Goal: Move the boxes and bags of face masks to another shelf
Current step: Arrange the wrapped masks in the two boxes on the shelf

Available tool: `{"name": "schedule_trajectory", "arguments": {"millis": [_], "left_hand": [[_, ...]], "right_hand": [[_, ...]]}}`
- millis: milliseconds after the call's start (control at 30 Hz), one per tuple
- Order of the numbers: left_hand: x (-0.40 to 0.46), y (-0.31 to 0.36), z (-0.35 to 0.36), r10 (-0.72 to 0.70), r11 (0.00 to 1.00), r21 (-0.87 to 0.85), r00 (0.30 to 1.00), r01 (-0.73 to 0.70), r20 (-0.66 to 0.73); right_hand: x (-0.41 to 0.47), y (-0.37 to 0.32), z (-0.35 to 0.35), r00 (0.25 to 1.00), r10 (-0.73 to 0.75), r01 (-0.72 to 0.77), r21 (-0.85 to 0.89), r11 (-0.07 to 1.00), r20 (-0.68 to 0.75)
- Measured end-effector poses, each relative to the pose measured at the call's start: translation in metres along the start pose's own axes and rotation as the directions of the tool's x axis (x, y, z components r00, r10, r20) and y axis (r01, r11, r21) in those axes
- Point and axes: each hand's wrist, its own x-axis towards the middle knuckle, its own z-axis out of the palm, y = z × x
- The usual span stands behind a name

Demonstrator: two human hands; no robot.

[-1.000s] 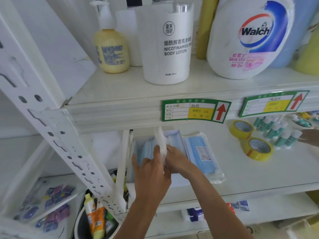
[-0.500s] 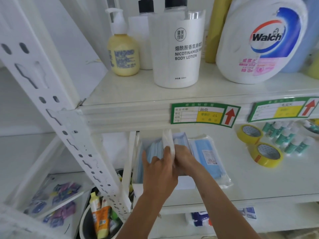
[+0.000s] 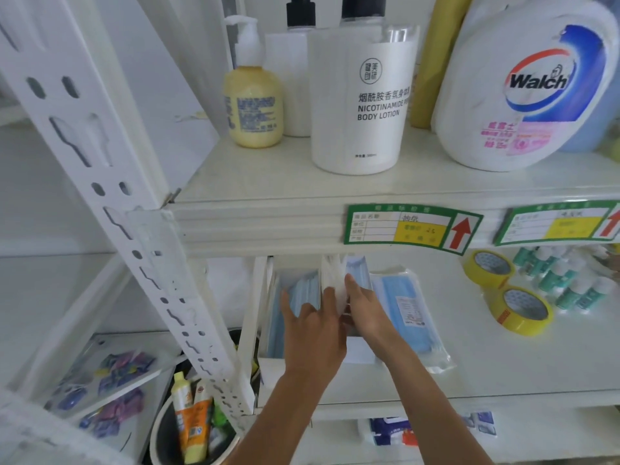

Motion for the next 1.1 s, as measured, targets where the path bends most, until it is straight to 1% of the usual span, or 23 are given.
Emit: {"name": "schedule_trajectory", "arguments": {"millis": [67,167,300,367,400,467,567,633,700,733,767,833,867,900,933,967,1000,1033,1067,1100], "left_hand": [[0.001,-0.001,0.003,0.010,1.000,0.004,0.999,-0.010,0.034],[0.006,-0.002,0.003,0.003,1.000,-0.018,0.999,-0.002,0.052],[0.006,-0.002,0.007,0.024,0.998,-0.056,0.999,-0.022,0.040],[0.003,-0.003,0.010,0.048,0.997,-0.058,0.995,-0.043,0.086],[0.002,-0.003,0.011,0.057,0.997,-0.053,0.992,-0.051,0.112],[0.004,-0.003,0.011,0.055,0.997,-0.059,0.988,-0.047,0.147],[0.007,-0.004,0.009,0.074,0.993,-0.100,0.983,-0.058,0.166],[0.010,-0.008,0.010,0.082,0.984,-0.165,0.990,-0.061,0.117],[0.013,-0.011,0.012,0.064,0.953,-0.301,0.996,-0.042,0.063],[0.014,-0.011,0.013,0.062,0.925,-0.378,0.998,-0.045,0.033],[0.016,-0.010,0.014,0.071,0.905,-0.420,0.997,-0.063,0.004],[0.020,-0.011,0.016,0.116,0.914,-0.387,0.993,-0.121,-0.037],[0.021,-0.014,0.017,0.143,0.916,-0.375,0.989,-0.147,-0.038],[0.022,-0.018,0.017,0.162,0.909,-0.386,0.986,-0.159,-0.024],[0.023,-0.021,0.017,0.167,0.901,-0.405,0.986,-0.154,-0.004],[0.023,-0.024,0.016,0.161,0.897,-0.419,0.987,-0.141,0.012],[0.022,-0.025,0.016,0.147,0.896,-0.427,0.989,-0.125,0.018],[0.021,-0.024,0.015,0.131,0.896,-0.430,0.991,-0.110,0.021],[0.020,-0.022,0.015,0.115,0.896,-0.435,0.993,-0.094,0.023],[0.019,-0.020,0.014,0.099,0.894,-0.440,0.995,-0.077,0.027]], "right_hand": [[-0.001,-0.001,0.001,0.999,-0.030,0.031,-0.080,0.996,0.009],[-0.005,-0.004,0.000,0.996,-0.084,0.089,-0.134,0.987,0.044],[-0.006,-0.002,-0.005,0.990,-0.108,0.118,-0.117,0.986,0.089],[-0.005,0.002,-0.007,0.987,-0.128,0.137,-0.106,0.985,0.094],[-0.004,0.004,-0.008,0.985,-0.149,0.160,-0.129,0.979,0.091],[-0.002,0.006,-0.009,0.981,-0.177,0.192,-0.227,0.955,0.083],[0.001,0.005,-0.010,0.984,-0.152,0.173,-0.327,0.929,0.090],[0.002,0.000,-0.007,0.984,-0.144,0.173,-0.354,0.919,0.107],[0.001,-0.005,-0.005,0.969,-0.207,0.245,-0.443,0.862,0.134],[0.001,-0.007,-0.004,0.966,-0.218,0.259,-0.449,0.855,0.142],[-0.001,-0.009,-0.005,0.971,-0.187,0.233,-0.410,0.882,0.150],[-0.005,-0.013,-0.007,0.980,-0.071,0.117,-0.246,0.962,0.188],[-0.004,-0.013,-0.008,0.984,-0.038,0.070,-0.184,0.980,0.173],[-0.004,-0.013,-0.010,0.993,-0.021,0.037,-0.144,0.989,0.117],[-0.004,-0.010,-0.012,0.999,-0.027,0.029,-0.137,0.990,0.018],[-0.003,-0.008,-0.015,0.993,-0.071,0.053,-0.195,0.979,-0.091],[-0.003,-0.005,-0.018,0.974,-0.153,0.088,-0.345,0.934,-0.166],[-0.003,-0.003,-0.020,0.953,-0.232,0.106,-0.508,0.855,-0.192],[-0.004,-0.001,-0.019,0.941,-0.288,0.119,-0.628,0.769,-0.176],[-0.005,-0.001,-0.016,0.942,-0.302,0.121,-0.699,0.705,-0.142]]}}
